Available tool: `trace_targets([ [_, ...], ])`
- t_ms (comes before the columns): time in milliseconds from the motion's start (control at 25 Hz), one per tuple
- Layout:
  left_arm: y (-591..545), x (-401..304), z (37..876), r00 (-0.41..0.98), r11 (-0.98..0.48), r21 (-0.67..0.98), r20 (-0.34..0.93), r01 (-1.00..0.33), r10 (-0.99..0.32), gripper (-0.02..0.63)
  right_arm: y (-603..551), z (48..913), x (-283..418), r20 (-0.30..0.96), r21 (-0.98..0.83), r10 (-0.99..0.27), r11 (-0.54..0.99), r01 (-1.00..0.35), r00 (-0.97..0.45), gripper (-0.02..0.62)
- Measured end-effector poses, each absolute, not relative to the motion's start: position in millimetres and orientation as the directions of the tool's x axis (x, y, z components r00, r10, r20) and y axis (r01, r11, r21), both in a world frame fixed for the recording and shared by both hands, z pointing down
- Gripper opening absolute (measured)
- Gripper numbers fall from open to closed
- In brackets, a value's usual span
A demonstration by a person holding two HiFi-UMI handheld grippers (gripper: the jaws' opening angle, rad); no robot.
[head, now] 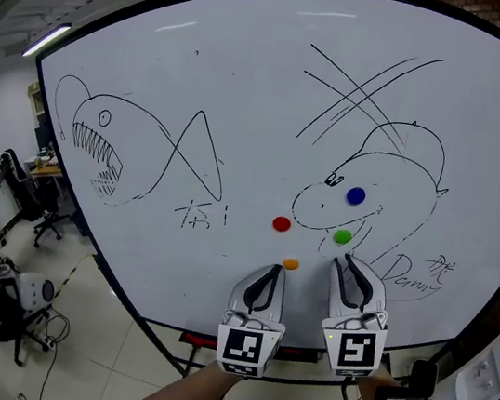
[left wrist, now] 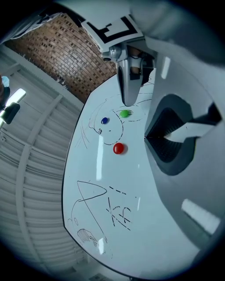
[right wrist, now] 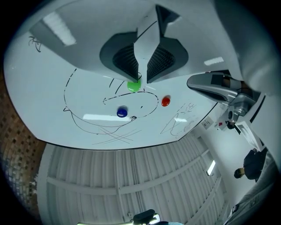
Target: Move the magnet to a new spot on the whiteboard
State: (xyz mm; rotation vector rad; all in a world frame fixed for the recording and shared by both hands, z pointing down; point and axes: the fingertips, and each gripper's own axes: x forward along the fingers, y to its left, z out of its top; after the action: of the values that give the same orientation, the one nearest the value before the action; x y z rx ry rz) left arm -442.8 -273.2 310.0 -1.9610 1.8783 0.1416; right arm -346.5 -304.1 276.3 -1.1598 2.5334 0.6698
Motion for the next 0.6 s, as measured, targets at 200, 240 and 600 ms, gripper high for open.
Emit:
trace_targets([
  [200, -281, -439, 316, 0.077, 0.017, -0.266, -0.339, -0.964, -0.938, 0.040, -305, 279, -348, -0.422, 0.294, -0.639, 0.574, -0.764, -0.643, 0.071],
  [240, -283, -437, 319, 0.075, 0.022, -0.279, -0.330, -0.960, -0.941, 0.068, -306, 280, -347, -0.421, 0.292, -0.641, 0.574, -0.765, -0.642, 0.071],
  [600, -307, -434, 336, -0.020, 0.124, -0.363, -0.277, -0.924, -0.961, 0.170, -307, 285, -334, -0.404, 0.307, -0.663, 0.550, -0.777, -0.630, 0.069],
])
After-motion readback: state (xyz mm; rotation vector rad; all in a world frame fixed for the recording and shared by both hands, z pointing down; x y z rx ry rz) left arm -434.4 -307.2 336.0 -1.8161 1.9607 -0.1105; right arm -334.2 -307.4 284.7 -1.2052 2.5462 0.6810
